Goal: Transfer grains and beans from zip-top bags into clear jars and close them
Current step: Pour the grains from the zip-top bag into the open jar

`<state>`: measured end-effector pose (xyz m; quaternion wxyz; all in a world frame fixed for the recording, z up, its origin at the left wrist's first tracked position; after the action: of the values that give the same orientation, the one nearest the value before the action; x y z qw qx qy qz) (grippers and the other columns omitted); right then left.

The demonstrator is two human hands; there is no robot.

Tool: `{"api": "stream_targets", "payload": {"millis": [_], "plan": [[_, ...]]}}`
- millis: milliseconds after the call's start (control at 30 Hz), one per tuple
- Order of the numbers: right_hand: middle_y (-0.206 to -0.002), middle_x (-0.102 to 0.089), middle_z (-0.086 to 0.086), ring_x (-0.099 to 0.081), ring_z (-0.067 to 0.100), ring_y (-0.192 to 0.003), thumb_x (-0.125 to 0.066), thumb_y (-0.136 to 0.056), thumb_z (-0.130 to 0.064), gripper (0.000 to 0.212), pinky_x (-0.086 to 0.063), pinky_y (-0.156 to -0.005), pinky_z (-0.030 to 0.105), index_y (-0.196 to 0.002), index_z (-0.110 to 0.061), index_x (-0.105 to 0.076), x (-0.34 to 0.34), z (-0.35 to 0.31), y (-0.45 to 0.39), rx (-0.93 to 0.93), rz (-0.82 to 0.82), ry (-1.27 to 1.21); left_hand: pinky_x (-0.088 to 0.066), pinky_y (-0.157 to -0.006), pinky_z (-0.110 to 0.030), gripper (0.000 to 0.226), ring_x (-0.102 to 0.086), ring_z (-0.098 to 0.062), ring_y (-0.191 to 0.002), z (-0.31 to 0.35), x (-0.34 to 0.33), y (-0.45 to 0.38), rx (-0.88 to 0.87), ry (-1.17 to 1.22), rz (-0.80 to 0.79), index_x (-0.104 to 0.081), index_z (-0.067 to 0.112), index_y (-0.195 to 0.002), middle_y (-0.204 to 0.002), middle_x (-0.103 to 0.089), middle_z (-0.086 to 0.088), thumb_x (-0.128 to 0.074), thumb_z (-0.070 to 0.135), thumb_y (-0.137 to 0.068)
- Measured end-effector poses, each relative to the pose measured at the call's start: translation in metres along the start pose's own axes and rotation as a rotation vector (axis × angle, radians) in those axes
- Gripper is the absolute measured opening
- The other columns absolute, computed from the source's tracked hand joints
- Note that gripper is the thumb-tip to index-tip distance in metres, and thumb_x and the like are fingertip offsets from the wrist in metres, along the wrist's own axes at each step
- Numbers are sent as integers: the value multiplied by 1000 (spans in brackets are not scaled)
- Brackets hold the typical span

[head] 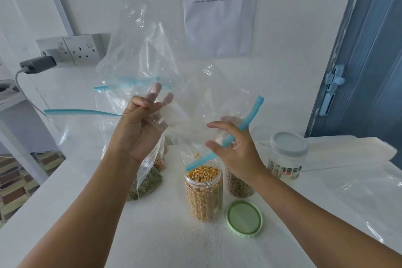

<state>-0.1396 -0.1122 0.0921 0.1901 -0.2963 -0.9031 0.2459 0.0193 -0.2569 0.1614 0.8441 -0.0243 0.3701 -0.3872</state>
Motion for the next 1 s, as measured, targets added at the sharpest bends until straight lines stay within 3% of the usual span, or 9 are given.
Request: {"api": "stream_targets", "payload": {"millis": [100,200,300,400,500,600,700,833,1000], "plan": [[-133,-47,-22,-65,12,-121,-79,-91,-12,51,-64,-86,38,-126,-41,-56,-13,7,6,-54,-93,-33,-62,-85,-49,45,-73,-27,-115,-2,-5,1,7,-2,-11,-62,22,-50,-111,-77,8,-56,-6,-85],[-126,-50,-8,-70,13,-103,-75,-94,-8,56,-64,-86,34,-126,-48,-50,-13,6,6,-51,-91,64,-63,-81,-42,45,-73,-26,-114,-4,-6,3,17,-28,-10,-63,22,-51,-114,-77,7,-56,-5,-85],[-115,-49,-5,-68,13,-95,-76,-92,-7,61,-63,-87,29,-127,-49,-48,-12,6,4,-52,-82,92,-60,-82,-40,44,-73,-25,-114,-5,-5,3,14,-44,0,-64,23,-51,-114,-77,8,-56,-4,-85],[-113,-47,-1,-63,16,-98,-80,-90,-12,65,-62,-83,23,-129,-50,-45,-13,5,3,-19,-82,159,-50,-88,-40,44,-73,-25,-115,-3,-5,3,9,-43,2,-64,24,-52,-114,-77,8,-58,-4,-85],[-117,-47,-3,-62,9,-105,-83,-87,-13,71,-59,-83,18,-131,-52,-43,-15,2,3,11,-81,135,-42,-94,-44,37,-73,-27,-114,0,-9,2,2,-33,-13,-65,24,-53,-114,-77,7,-66,-2,-79],[-125,-46,-7,-65,12,-116,-84,-86,-13,74,-62,-89,29,-134,-51,-43,-16,4,2,9,-63,73,-39,-101,-49,42,-73,-28,-114,3,-14,2,-4,-34,-22,-65,23,-53,-113,-77,6,-59,-5,-84],[-121,-45,-9,-66,22,-112,-81,-88,-13,71,-64,-85,35,-135,-48,-42,-14,6,2,1,-28,72,-45,-97,-45,46,-72,-28,-117,4,-22,3,-2,-55,-58,-65,23,-53,-115,-77,4,-54,-5,-88],[-117,-44,-11,-63,17,-107,-85,-86,-15,73,-64,-81,29,-134,-47,-41,-14,1,3,32,19,103,-57,-88,-40,52,-71,-30,-120,6,-29,3,-8,-56,-86,-66,23,-54,-116,-76,3,-51,-8,-93],[-120,-45,-9,-62,15,-111,-88,-82,-17,79,-62,-85,25,-137,-44,-38,-13,0,2,62,44,114,-60,-85,-40,44,-70,-32,-120,8,-34,4,-8,-64,-102,-66,23,-54,-117,-76,2,-57,-5,-87]]}}
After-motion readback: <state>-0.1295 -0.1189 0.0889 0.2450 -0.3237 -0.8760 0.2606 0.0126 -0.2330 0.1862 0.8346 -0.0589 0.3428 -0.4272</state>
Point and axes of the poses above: each hand's wrist, its own y-axis away from the middle knuckle, its own x-axis out of the back of the hand, z = x × y, the point moved 8 cm from there along -y, towards the middle knuckle
